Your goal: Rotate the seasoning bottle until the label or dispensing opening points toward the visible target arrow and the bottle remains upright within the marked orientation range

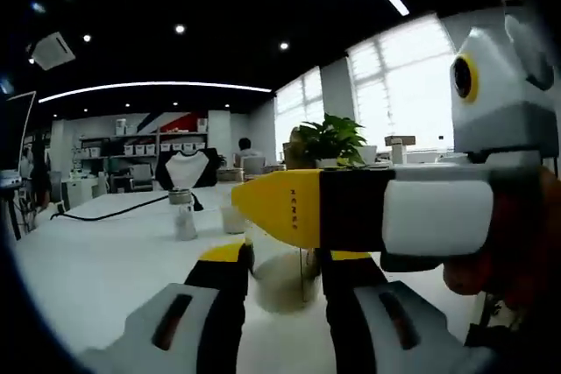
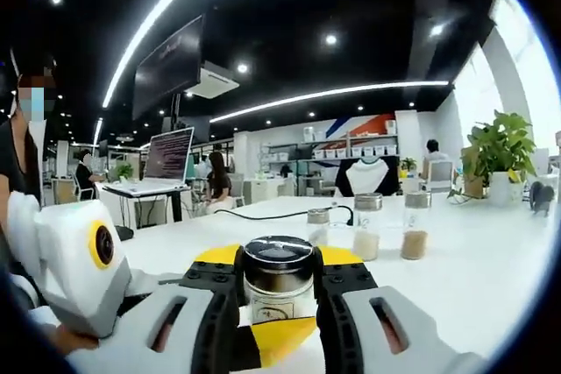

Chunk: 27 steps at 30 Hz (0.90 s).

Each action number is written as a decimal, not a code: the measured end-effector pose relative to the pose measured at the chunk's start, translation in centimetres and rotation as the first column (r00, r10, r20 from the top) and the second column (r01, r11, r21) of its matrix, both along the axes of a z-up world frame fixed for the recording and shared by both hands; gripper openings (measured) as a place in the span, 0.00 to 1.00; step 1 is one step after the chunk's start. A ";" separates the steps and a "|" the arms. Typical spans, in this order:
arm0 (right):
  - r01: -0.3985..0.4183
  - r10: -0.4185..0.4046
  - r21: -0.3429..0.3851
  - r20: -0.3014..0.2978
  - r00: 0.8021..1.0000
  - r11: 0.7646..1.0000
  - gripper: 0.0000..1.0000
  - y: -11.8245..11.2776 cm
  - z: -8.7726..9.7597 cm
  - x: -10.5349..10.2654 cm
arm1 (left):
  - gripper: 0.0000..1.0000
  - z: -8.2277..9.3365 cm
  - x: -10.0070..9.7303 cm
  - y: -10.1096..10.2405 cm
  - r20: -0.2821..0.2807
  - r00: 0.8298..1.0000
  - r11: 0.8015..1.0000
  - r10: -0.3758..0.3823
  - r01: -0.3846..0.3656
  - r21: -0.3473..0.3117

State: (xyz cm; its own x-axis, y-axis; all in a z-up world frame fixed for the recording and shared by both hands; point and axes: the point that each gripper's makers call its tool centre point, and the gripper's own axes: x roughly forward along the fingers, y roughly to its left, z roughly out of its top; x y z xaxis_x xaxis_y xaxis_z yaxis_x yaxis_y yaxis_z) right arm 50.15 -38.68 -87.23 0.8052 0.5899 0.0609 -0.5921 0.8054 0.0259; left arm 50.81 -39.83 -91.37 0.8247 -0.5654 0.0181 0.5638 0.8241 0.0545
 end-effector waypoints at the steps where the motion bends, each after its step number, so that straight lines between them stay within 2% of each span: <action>1: -0.023 0.023 -0.018 0.006 1.000 1.000 0.28 0.0 -0.1 -0.2 | 0.35 -0.1 -0.2 -0.2 -0.019 0.999 0.999 -0.032 0.032 -0.018; 5: -0.127 0.128 -0.054 0.011 0.992 0.990 0.28 0.8 -0.3 -0.8 | 0.35 -0.3 -0.1 0.4 -0.037 0.997 0.997 -0.066 0.064 -0.037; 7: -0.188 0.188 -0.081 -0.005 0.982 0.979 0.28 1.0 -0.7 -0.9 | 0.35 -0.6 -0.3 0.7 -0.046 0.995 0.996 -0.085 0.084 -0.017; 10: -0.234 0.234 -0.098 -0.018 0.972 0.967 0.28 1.1 -0.8 -0.9 | 0.35 -0.9 -0.5 0.8 -0.052 0.991 0.992 -0.121 0.122 0.017; 14: -0.317 0.315 -0.114 -0.031 0.948 0.942 0.28 1.4 -0.8 -1.1 | 0.35 -0.9 -0.8 0.7 -0.058 0.981 0.982 -0.186 0.188 0.027; 18: -0.388 0.384 -0.100 -0.057 0.922 0.916 0.28 1.5 -0.8 -1.5 | 0.34 -0.8 -1.3 0.5 -0.070 0.963 0.965 -0.261 0.262 -0.003; 21: -0.413 0.408 -0.090 -0.069 0.911 0.906 0.28 1.6 -0.9 -1.6 | 0.35 -0.8 -1.3 0.4 -0.079 0.960 0.964 -0.267 0.267 -0.015; 23: -0.420 0.412 -0.088 -0.097 0.906 0.903 0.28 1.6 -1.3 -1.6 | 0.35 -1.0 -1.4 0.2 -0.078 0.963 0.965 -0.259 0.260 0.011; 25: -0.423 0.414 -0.087 -0.103 0.905 0.902 0.28 1.6 -1.4 -1.7 | 0.35 -1.2 -1.4 0.2 -0.075 0.965 0.967 -0.251 0.254 0.033; 27: -0.422 0.414 -0.097 -0.096 0.905 0.901 0.28 1.6 -1.3 -1.8 | 0.35 -1.1 -1.3 0.2 -0.077 0.965 0.967 -0.250 0.252 0.023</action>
